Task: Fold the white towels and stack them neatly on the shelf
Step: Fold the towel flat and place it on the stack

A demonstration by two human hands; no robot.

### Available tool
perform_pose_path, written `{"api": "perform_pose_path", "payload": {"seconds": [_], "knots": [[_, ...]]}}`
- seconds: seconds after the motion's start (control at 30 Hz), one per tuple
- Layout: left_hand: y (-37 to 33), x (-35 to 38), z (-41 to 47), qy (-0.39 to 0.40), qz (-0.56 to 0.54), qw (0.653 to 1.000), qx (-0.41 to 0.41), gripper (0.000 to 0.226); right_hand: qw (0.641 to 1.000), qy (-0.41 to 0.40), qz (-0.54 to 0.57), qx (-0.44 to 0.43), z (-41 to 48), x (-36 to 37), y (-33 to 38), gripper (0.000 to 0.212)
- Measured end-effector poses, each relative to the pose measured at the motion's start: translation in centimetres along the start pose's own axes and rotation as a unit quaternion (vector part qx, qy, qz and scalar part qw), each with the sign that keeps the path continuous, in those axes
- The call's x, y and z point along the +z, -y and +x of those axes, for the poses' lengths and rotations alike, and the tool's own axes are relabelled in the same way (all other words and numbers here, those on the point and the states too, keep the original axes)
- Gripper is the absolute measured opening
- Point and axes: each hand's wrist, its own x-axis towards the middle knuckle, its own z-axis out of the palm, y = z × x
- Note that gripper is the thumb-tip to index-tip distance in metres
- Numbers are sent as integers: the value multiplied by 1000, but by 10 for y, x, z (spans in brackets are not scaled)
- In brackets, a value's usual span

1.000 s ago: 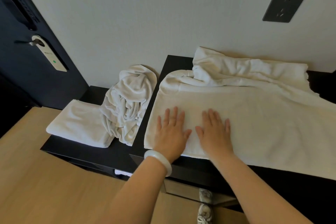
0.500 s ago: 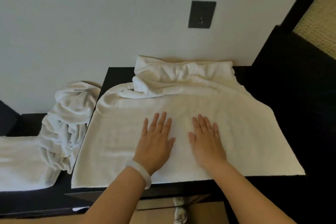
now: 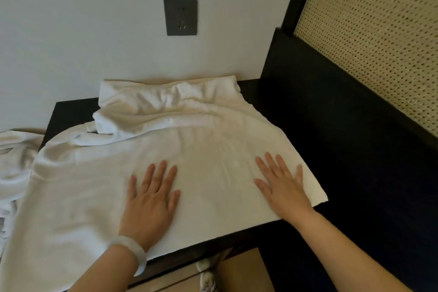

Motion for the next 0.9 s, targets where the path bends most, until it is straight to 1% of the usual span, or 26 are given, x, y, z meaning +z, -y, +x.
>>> {"api": "perform_pose_path", "payload": {"seconds": [0.03, 0.07, 0.1, 0.17, 0.2, 0.23, 0.27, 0.3, 0.33, 0.37, 0.4, 0.5, 0.6, 0.67, 0.7, 0.77, 0.8, 0.87, 0.9], "knots": [[0, 1, 0, 2, -2, 1000, 0, 61, 1000, -5, 0, -23, -2, 1, -7, 67], [0, 1, 1, 5, -5, 1000, 0, 62, 1000, -3, 7, -20, -1, -1, -16, 69], [-1, -1, 0, 10, -9, 1000, -2, 63, 1000, 5, 17, 11, 2, -3, -24, 69], [-2, -3, -1, 18, -12, 1000, -7, 64, 991, 11, 21, 132, 10, -11, -30, 67], [-3, -6, -1, 21, -14, 1000, -11, 65, 983, 0, 17, 181, 16, -17, -22, 68], [-4, -10, -2, 23, -19, 999, -17, 65, 982, -20, 9, 189, 21, -20, -6, 68], [-4, -12, -2, 27, -24, 999, -21, 67, 988, -42, 7, 150, 25, -20, 16, 67], [-5, -14, -1, 34, -24, 999, -22, 68, 995, -54, 15, 81, 28, -18, 41, 64], [-6, -15, -2, 42, -20, 999, -22, 69, 998, -51, 27, 10, 29, -13, 66, 61], [-6, -16, -2, 47, -19, 998, -20, 70, 998, -37, 35, -40, 29, -6, 88, 60], [-7, -17, -3, 49, -21, 998, -19, 70, 997, -22, 36, -60, 28, 0, 105, 61], [-9, -15, -15, 34, -29, 999, -20, 62, 999, -24, 29, -38, 25, 16, 114, 63], [-15, -10, -40, -3, -19, 1000, -8, 56, 998, -33, 1, -49, -3, 24, 93, 74], [-26, -8, -62, -20, -38, 999, 12, 56, 998, -21, -19, -60, -27, 30, 78, 74], [-32, -8, -73, -20, -50, 998, 25, 57, 997, -32, -27, -58, -38, 31, 71, 73], [-40, -14, -92, -25, -85, 995, 48, 57, 995, -89, -34, -34, -50, 26, 60, 65], [-37, -18, -97, -39, -106, 992, 50, 54, 990, -135, -30, -33, -49, 20, 60, 62], [-16, -25, -91, -67, -125, 989, 31, 47, 973, -213, -4, -89, -38, 9, 73, 64], [-1, -28, -82, -71, -103, 992, 16, 47, 968, -215, 4, -127, -30, 4, 87, 64]]}}
